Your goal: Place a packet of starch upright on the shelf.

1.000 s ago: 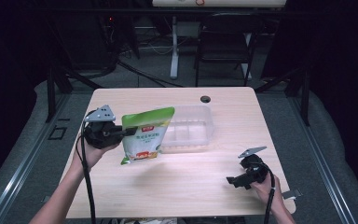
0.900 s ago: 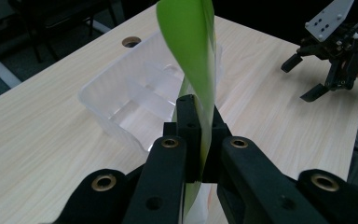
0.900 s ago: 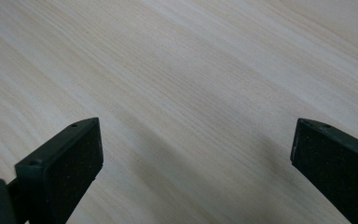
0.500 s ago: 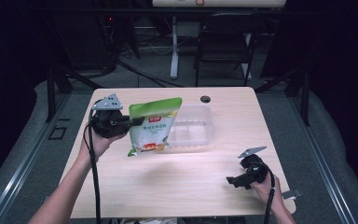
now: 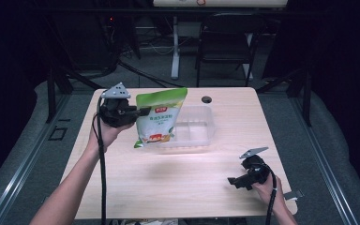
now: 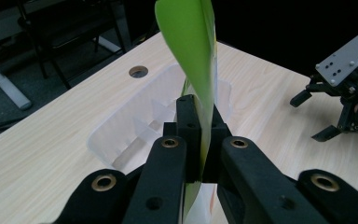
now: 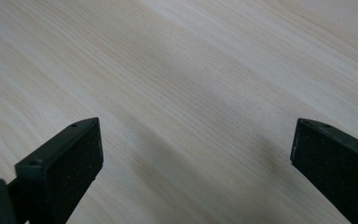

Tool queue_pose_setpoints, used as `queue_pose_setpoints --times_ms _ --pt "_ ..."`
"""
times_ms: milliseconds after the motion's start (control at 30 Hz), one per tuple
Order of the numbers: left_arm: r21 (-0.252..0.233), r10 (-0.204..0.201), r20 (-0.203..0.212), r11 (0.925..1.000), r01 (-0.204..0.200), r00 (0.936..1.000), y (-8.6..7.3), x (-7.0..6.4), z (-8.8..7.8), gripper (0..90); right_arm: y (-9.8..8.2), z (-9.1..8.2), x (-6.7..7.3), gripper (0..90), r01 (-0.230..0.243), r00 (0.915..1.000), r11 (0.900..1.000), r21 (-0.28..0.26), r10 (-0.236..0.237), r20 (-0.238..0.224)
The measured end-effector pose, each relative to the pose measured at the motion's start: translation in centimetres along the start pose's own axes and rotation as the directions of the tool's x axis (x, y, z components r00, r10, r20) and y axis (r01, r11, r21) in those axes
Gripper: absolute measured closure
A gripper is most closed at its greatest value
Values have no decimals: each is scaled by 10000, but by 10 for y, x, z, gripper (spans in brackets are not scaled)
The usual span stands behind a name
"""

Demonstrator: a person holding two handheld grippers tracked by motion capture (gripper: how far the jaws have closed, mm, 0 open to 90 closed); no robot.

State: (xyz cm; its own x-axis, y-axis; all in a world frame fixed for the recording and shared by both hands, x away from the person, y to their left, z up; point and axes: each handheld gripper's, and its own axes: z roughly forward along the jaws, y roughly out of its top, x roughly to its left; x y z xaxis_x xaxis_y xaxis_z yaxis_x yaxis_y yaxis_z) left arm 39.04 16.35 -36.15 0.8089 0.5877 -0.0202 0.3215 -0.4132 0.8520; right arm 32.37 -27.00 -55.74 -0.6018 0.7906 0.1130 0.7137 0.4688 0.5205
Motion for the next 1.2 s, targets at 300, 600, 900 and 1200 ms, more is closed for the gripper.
queue_pose_setpoints --times_ms 300,600,900,1200 --pt "-147 -302 -255 9994 299 9992 8 8 10 900 0 0 0 18 -62 10000 10000 -7 62 -51" --pt "-367 -844 -676 9960 821 9941 11 17 20 900 0 0 0 18 -46 10000 10000 -3 46 17" --pt "-660 -1350 -1245 9896 1276 9830 9 23 29 900 0 -1 0 18 -19 10000 10000 -7 19 4" --pt "-999 -1908 -1503 9791 1771 9701 6 30 37 900 0 -1 -1 18 5 10000 10000 -26 -5 63"
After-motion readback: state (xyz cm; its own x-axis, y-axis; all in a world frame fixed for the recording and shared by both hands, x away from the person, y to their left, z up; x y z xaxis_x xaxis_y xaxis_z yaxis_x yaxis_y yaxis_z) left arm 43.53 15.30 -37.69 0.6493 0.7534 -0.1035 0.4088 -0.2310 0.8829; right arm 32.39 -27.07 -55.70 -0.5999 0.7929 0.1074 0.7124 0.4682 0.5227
